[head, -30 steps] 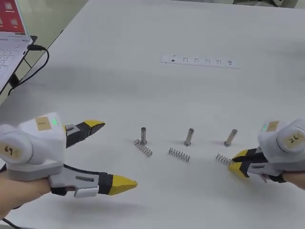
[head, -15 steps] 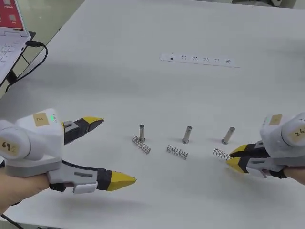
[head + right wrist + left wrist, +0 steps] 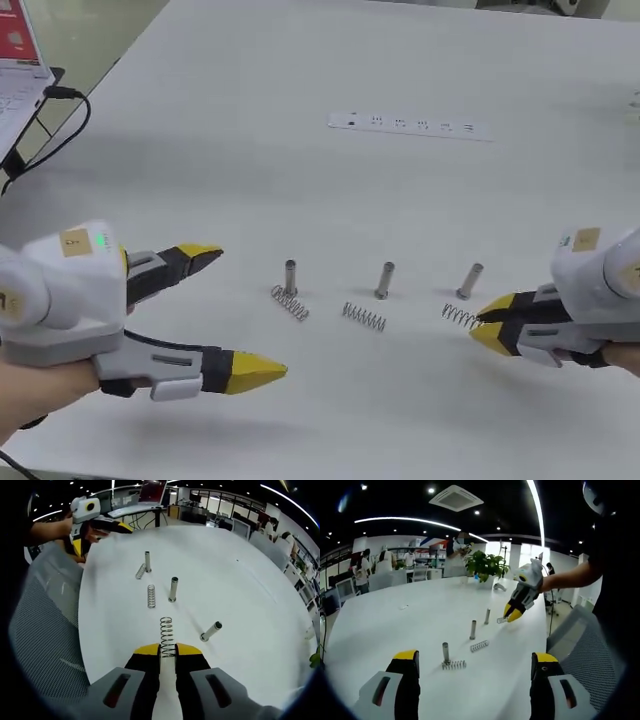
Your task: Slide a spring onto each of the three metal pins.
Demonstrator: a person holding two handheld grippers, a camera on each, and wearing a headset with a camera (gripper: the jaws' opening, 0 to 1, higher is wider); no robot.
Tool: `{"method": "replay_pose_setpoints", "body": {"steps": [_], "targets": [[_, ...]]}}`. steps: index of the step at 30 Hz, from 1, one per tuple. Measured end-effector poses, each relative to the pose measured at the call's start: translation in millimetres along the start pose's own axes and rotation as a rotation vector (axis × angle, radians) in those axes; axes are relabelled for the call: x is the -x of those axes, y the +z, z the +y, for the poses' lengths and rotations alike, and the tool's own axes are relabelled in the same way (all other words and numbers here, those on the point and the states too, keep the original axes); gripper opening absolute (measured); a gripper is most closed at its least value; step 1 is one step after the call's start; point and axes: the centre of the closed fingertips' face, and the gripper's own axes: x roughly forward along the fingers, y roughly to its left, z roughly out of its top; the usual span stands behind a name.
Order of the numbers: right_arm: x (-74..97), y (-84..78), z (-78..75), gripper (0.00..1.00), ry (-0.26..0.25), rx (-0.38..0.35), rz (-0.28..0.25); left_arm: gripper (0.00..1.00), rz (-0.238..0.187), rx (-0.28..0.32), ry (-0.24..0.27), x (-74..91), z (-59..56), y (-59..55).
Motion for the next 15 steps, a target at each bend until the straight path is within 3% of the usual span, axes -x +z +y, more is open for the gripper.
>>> {"method": "replay_pose_setpoints", "body": {"steps": [5,10,15], "targets": [[4.4,5.2,5.6,0.08,0.010,0.014,-0.007,0.83,0.009,-0.014,-0.049,-6.5,-10.4,3.1],[8.4,11.9,11.9,0.08,0.029,0.008,-0.026,0.73,0.026,-0.017,-0.137,-14.7,-31.1,1.3],[10.2,18.5,18.4,0.08,0.046,0.033,-0.031,0.68,0.100,-0.046,-0.203,-29.3,-44.4,-18.3]]}}
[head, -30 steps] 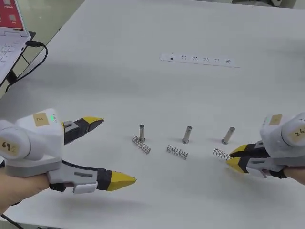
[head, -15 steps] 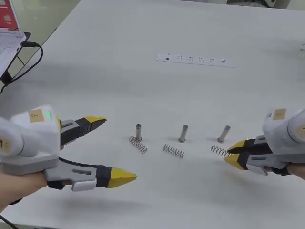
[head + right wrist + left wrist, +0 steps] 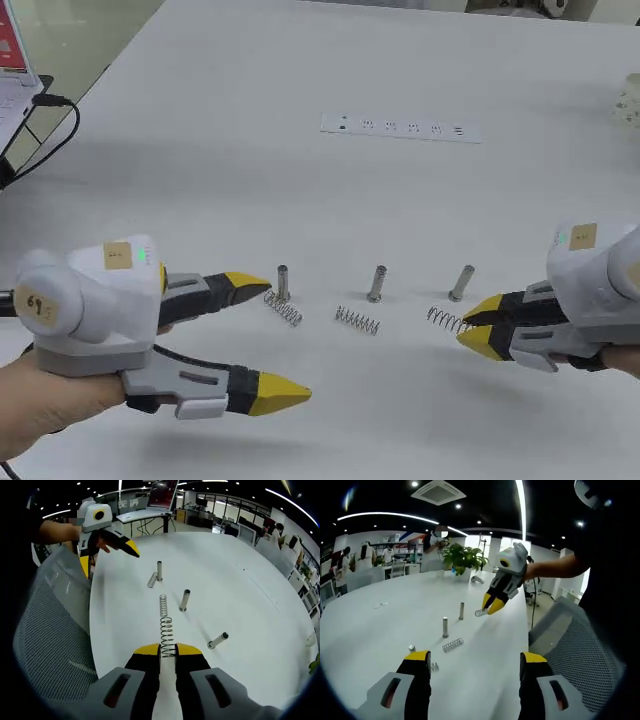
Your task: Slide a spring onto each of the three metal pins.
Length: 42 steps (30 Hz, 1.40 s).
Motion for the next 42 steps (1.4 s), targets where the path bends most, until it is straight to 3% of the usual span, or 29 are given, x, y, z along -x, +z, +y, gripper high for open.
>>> {"method": "replay_pose_setpoints", "body": {"steps": [4,10,18,28,42], "targets": [[1.1,3.1,3.9,0.08,0.012,0.018,-0.002,0.65,0.003,-0.015,-0.028,-10.1,-1.3,0.8],[1.7,4.4,10.8,0.08,0.035,0.036,0.001,0.59,-0.040,0.006,-0.068,-25.8,-2.4,13.0],[0.9,12.5,30.2,0.08,0.087,0.080,-0.011,0.42,-0.052,0.052,-0.148,-52.2,-16.6,16.4],[-1.6,18.9,45.7,0.08,0.127,0.134,-0.023,0.31,-0.070,0.027,-0.176,-72.3,-25.9,25.5],[1.2,28.7,48.7,0.08,0.137,0.217,-0.027,0.21,-0.095,0.004,-0.187,-78.1,-33.0,31.1]]}}
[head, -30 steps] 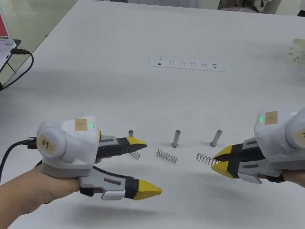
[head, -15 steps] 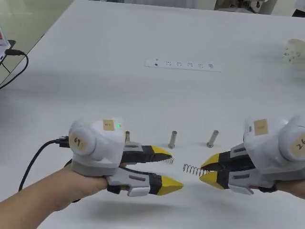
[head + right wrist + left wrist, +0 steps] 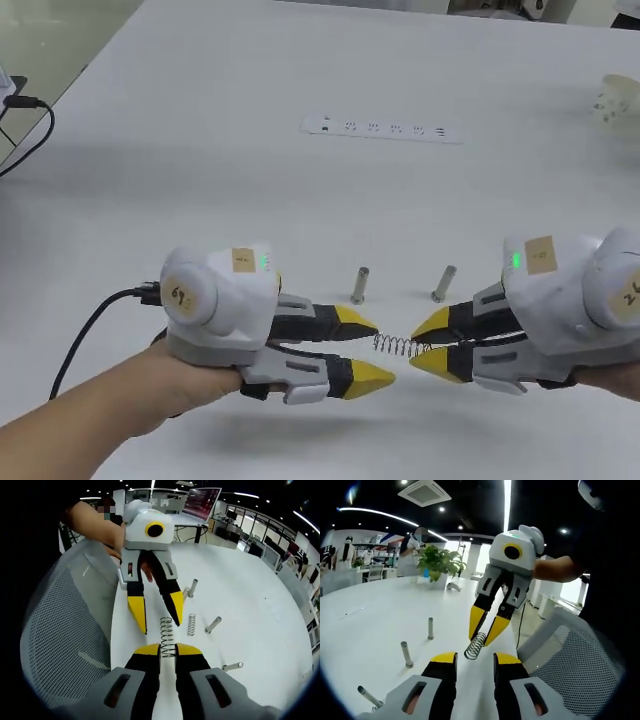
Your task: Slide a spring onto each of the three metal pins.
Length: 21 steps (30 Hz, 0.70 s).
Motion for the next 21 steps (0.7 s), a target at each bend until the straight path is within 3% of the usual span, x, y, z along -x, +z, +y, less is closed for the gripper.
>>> {"method": "replay_pose_setpoints", "body": {"steps": [6,21], "targets": [[-0.9,0.6,4.8,0.08,0.011,0.045,0.014,0.14,-0.009,-0.012,-0.010,-2.4,-3.6,3.0],[1.3,5.6,5.2,0.08,0.010,0.046,-0.007,0.05,-0.023,-0.017,-0.007,-2.1,-4.1,5.7]]}}
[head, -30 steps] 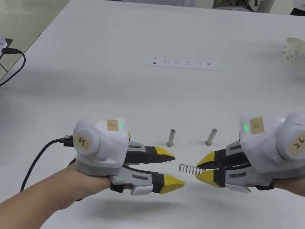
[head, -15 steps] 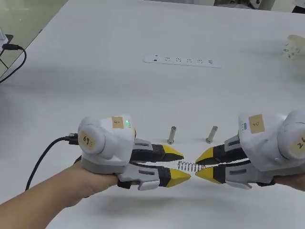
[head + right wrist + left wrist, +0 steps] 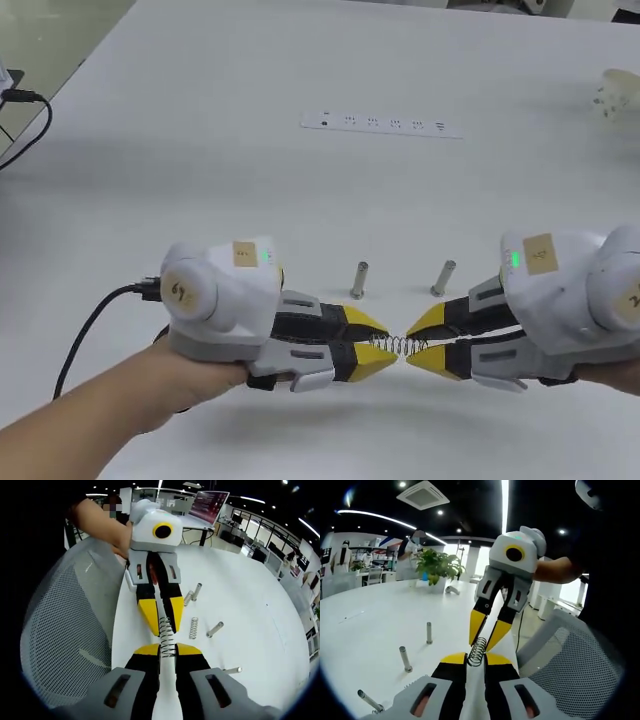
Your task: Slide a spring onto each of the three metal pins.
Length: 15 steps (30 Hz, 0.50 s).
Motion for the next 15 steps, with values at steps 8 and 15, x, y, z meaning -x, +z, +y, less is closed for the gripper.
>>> {"method": "replay_pose_setpoints", "body": {"steps": [8,15], "targets": [[-0.2,-0.7,0.8,0.08,0.004,0.004,-0.006,0.03,-0.024,0.004,-0.005,2.0,-3.9,4.4],[-0.7,2.0,2.2,0.08,0.009,0.006,-0.018,0.02,-0.025,0.018,-0.015,5.1,-5.5,4.7]]}}
